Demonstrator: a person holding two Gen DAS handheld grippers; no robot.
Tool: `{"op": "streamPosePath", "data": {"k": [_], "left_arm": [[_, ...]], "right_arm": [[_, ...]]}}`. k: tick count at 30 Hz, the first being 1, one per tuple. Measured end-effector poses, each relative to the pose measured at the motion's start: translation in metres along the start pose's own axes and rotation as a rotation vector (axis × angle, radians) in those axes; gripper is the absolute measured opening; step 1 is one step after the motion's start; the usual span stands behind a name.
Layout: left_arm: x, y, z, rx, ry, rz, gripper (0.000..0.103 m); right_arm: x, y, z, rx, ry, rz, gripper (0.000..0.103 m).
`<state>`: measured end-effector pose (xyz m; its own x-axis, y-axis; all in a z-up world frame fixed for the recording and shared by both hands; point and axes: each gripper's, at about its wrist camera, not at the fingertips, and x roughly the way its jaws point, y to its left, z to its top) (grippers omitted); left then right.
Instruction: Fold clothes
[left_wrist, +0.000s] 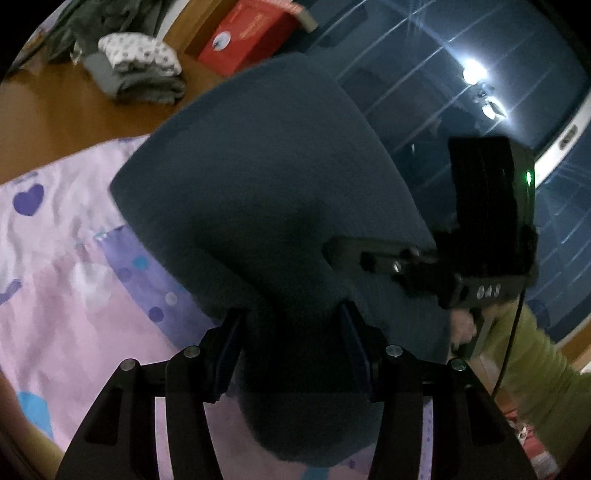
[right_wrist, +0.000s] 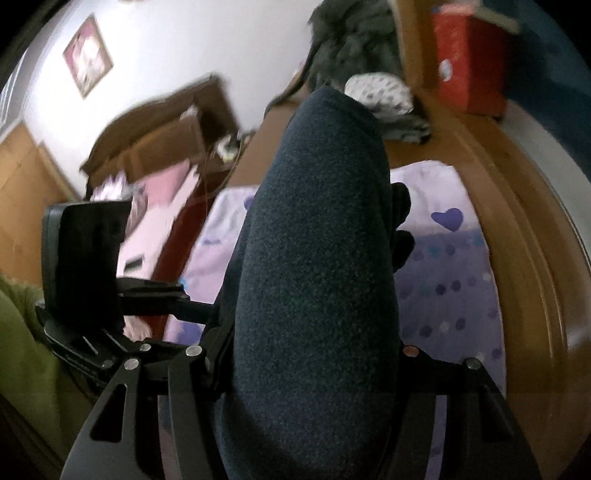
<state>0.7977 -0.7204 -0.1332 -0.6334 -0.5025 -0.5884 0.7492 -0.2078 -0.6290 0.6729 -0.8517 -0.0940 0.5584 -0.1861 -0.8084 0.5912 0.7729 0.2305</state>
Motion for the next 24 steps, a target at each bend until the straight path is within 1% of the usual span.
{"op": "streamPosePath", "data": {"k": [3,5,6,7,8,9,11,12,14,19,21,24], "left_arm": [[0.023,0.008,0.000,-0.002,0.068,0.012,0.051],[0.035,0.012,-0.004,0.003,0.112,0.010,0.051],[0.038,0.012,-0.005,0.015,0.130,0.009,0.051],[0.039,0.011,-0.007,0.033,0.145,0.008,0.051],[0.040,0.010,-0.008,0.052,0.159,0.008,0.051],[0.040,0.009,-0.009,0.071,0.174,0.007,0.051],[0.040,0.008,-0.010,0.108,0.203,0.006,0.051],[0.038,0.007,-0.011,0.119,0.212,0.005,0.051],[0.033,0.006,-0.010,0.158,0.222,0.015,0.051],[0.009,-0.004,0.000,0.313,0.183,0.058,0.051],[0.003,-0.005,0.011,0.356,0.169,0.064,0.051],[-0.005,-0.002,0.031,0.401,0.160,0.053,0.051]], "right_arm": [[0.027,-0.026,0.009,-0.039,0.084,0.029,0.059],[0.049,-0.039,0.006,-0.037,0.129,0.018,0.060],[0.063,-0.055,0.005,-0.018,0.156,0.006,0.063],[0.072,-0.067,0.004,0.006,0.162,0.008,0.065],[0.075,-0.078,0.004,0.039,0.146,0.015,0.071],[0.077,-0.089,0.004,0.074,0.128,0.021,0.071],[0.069,-0.094,0.001,0.115,0.098,0.021,0.071],[0.063,-0.092,-0.001,0.135,0.083,0.002,0.071],[0.047,-0.088,0.000,0.157,0.040,-0.052,0.071],[-0.024,-0.061,-0.024,0.340,-0.186,-0.247,0.073],[-0.039,-0.035,-0.041,0.392,-0.267,-0.320,0.073],[-0.054,-0.002,-0.061,0.443,-0.354,-0.417,0.073]]}}
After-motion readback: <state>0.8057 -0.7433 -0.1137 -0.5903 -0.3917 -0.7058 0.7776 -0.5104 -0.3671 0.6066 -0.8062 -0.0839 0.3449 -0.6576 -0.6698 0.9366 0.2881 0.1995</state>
